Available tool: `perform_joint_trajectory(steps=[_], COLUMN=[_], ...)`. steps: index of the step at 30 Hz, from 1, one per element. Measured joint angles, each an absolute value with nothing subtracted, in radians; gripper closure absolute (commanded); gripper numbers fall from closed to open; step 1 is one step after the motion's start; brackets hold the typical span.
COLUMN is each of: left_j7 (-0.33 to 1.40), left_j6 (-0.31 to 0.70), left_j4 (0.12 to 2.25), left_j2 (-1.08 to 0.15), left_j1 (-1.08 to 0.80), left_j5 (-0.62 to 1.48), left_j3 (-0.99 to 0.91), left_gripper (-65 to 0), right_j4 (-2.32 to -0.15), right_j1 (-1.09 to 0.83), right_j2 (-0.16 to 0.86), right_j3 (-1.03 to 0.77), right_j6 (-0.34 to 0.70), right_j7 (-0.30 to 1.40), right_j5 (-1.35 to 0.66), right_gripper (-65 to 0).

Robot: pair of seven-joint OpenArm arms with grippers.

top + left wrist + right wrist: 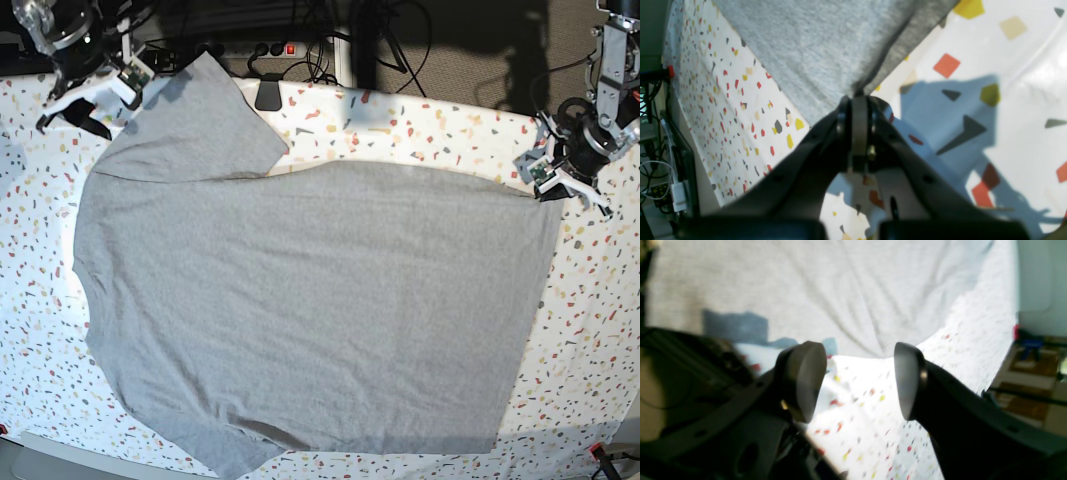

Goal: Fold the T-shirt properly
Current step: 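Lower both grippers to the shirt's collar-side corners, then close both grippers on the collar-side corners of the shirt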

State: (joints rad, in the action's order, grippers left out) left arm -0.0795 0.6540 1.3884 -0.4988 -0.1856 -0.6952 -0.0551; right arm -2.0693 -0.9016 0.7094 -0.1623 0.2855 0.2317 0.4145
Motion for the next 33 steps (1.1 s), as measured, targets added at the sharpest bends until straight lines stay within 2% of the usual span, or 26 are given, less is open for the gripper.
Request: perform_joint_trajectory(steps=[10,17,20,24,27,29,33], left_j7=[-0.08,-0.076,-0.076,-0.076,-0.076,-0.077,-0.076], left_j6=[0.654,0.656,0.656,0.656,0.656,0.656,0.656], left_j4=[1.389,1.387,1.387,1.387,1.387,1.387,1.387], left_j2=[-0.498,-0.498,-0.498,-0.498,-0.498,-0.498,-0.498], left_j1=[-0.186,-0.191,-0.191,-0.191,-0.191,-0.191,-0.191], left_j5=[-0.694,-0.612,-0.612,-0.612,-0.612,-0.612,-0.613], left_j3=[-0.055,-0.055,-0.055,-0.055,-0.055,-0.055,-0.055], left_gripper=[0.0,0.0,0.0,0.0,0.0,0.0,0.0], right_j4=[-1.858,-1.768,-1.745,-1.743,-1.742,-1.742,-1.742], right_j1=[-0.761,-0.618,-0.573,-0.538,-0.508,-0.496,-0.493], right_j2=[0.751,0.754,0.753,0.752,0.742,0.742,0.742], right_j3=[-0.005,0.114,0.16,0.186,0.186,0.186,0.186], right_j6=[0.324,0.316,0.383,0.406,0.467,0.501,0.532], right_j7=[0.231,0.236,0.255,0.262,0.255,0.254,0.255], right_j5=[0.6,0.606,0.607,0.606,0.599,0.591,0.54], right_gripper=[-36.0,-36.0,-36.0,-36.0,-35.3,-30.5,-12.7])
